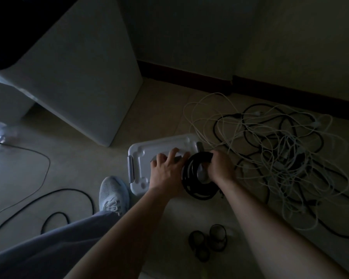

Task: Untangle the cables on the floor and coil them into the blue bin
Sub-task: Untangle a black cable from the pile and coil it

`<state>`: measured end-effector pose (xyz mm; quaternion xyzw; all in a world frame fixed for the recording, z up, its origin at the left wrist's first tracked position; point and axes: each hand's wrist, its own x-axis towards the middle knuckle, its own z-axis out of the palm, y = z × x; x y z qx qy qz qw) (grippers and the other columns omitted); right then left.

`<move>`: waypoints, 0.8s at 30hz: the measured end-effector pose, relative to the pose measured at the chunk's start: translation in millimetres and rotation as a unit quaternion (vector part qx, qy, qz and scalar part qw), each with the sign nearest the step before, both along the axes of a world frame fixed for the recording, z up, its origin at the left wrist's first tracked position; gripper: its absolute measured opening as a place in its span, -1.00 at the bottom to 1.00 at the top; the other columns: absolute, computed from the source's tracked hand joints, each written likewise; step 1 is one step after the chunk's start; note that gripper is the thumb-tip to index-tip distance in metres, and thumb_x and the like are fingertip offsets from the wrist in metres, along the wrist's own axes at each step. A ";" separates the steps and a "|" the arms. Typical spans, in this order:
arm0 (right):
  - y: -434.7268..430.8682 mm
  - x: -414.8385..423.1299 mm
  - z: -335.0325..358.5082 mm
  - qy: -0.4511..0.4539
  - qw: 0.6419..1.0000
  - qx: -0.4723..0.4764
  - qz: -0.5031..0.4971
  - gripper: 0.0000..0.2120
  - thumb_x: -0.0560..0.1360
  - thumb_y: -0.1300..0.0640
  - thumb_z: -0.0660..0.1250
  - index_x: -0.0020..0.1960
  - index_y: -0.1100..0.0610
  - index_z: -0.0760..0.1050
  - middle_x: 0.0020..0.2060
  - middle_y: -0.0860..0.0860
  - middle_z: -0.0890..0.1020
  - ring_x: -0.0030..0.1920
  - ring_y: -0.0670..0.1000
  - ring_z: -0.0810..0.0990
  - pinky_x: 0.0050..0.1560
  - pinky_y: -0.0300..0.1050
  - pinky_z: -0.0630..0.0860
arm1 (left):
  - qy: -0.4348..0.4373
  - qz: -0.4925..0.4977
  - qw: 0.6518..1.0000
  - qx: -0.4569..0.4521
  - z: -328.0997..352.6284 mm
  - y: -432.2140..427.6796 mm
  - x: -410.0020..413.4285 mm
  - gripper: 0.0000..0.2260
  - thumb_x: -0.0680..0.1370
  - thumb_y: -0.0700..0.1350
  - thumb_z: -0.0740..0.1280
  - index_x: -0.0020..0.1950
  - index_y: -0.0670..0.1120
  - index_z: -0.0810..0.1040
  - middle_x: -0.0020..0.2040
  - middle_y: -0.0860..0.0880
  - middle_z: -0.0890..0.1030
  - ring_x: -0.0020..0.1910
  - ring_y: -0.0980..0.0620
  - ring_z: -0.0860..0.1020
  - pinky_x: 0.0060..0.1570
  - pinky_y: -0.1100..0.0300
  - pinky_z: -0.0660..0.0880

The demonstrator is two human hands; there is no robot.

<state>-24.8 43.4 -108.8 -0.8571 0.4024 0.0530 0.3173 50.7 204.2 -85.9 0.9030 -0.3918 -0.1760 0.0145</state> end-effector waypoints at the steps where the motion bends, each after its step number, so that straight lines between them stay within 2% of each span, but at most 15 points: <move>1: 1.6 -0.4 -0.9 -0.006 1.000 -0.010 0.006 -0.81 0.52 0.17 0.37 0.12 0.14 0.60 0.06 0.12 0.67 0.10 0.15 0.64 -0.05 -0.14 0.46 | 0.004 0.001 1.000 0.000 0.1 1.1 0.1 -0.11 0.38 0.26 0.47 0.54 0.29 0.00 0.52 0.04 0.03 0.40 -0.22 0.17 0.39 -0.17 0.26; 5: 0.7 -3.2 0.4 -0.032 0.999 -0.006 0.042 -0.90 0.56 0.15 0.30 0.02 0.08 0.58 -0.03 0.11 0.68 0.01 0.14 0.65 -0.11 -0.14 0.47 | 0.000 0.002 1.000 -0.005 -0.3 2.4 -1.7 -0.13 0.38 0.28 0.45 0.54 0.30 0.00 0.52 0.05 0.03 0.40 -0.23 0.17 0.39 -0.19 0.25; 9: -0.8 -5.8 -2.5 -0.038 0.997 0.003 0.064 -0.85 0.58 0.15 0.21 -0.15 0.02 0.46 -0.14 0.10 0.65 -0.10 0.12 0.63 -0.18 -0.10 0.46 | 0.002 -0.004 1.000 -0.010 -2.2 1.4 2.6 -0.17 0.40 0.26 0.45 0.54 0.31 0.05 0.52 0.07 0.05 0.40 -0.24 0.19 0.39 -0.20 0.27; 11: -3.7 -5.6 -2.6 -0.041 0.997 0.008 0.067 -0.85 0.59 0.17 0.19 -0.14 0.05 0.46 -0.15 0.11 0.65 -0.10 0.13 0.63 -0.17 -0.06 0.48 | 0.001 -0.008 1.000 -0.013 -0.2 -2.1 3.1 -0.21 0.42 0.24 0.44 0.54 0.30 0.08 0.52 0.08 0.07 0.40 -0.23 0.20 0.39 -0.18 0.28; 14: -10.3 -7.9 -3.3 -0.040 0.997 0.027 0.061 -0.89 0.57 0.22 0.24 -0.09 0.10 0.52 -0.17 0.04 0.62 -0.08 0.07 0.62 -0.19 -0.12 0.39 | -0.012 -0.007 1.000 -0.026 -0.1 -7.2 0.7 -0.26 0.44 0.24 0.41 0.53 0.29 0.12 0.51 0.10 0.11 0.36 -0.21 0.25 0.35 -0.15 0.31; 15: -12.0 -9.3 -6.3 -0.048 0.998 0.027 0.043 -0.89 0.54 0.24 0.27 -0.07 0.14 0.56 -0.15 0.08 0.65 -0.06 0.11 0.64 -0.18 -0.12 0.39 | -0.015 -0.005 0.999 -0.027 -1.4 -7.3 0.8 -0.27 0.43 0.27 0.40 0.53 0.29 0.13 0.50 0.10 0.12 0.36 -0.21 0.26 0.34 -0.14 0.32; 18: -15.4 -12.5 -15.3 -0.053 0.998 0.007 0.014 -0.79 0.50 0.28 0.30 0.09 0.22 0.63 0.01 0.19 0.69 0.06 0.20 0.64 -0.05 -0.16 0.43 | -0.009 -0.007 1.000 -0.023 -6.1 -3.6 2.0 -0.23 0.41 0.36 0.37 0.53 0.29 0.12 0.52 0.09 0.11 0.37 -0.21 0.26 0.34 -0.15 0.31; 22: -23.9 -14.8 -13.1 -0.018 1.000 0.011 0.017 -0.82 0.60 0.17 0.21 0.05 0.11 0.59 0.00 0.16 0.68 0.03 0.18 0.65 -0.07 -0.10 0.47 | -0.005 -0.002 1.000 -0.014 -4.3 -5.9 0.1 -0.22 0.40 0.37 0.38 0.52 0.30 0.09 0.52 0.08 0.08 0.39 -0.22 0.23 0.36 -0.15 0.31; 24: -27.5 -14.3 -1.6 -0.014 0.999 -0.049 0.018 -0.86 0.60 0.17 0.20 0.05 0.10 0.53 -0.01 0.16 0.66 -0.01 0.20 0.65 -0.10 -0.06 0.50 | 0.005 0.001 1.000 -0.024 -2.8 -5.5 -0.4 -0.25 0.41 0.36 0.37 0.52 0.29 0.12 0.52 0.10 0.09 0.40 -0.19 0.22 0.37 -0.12 0.31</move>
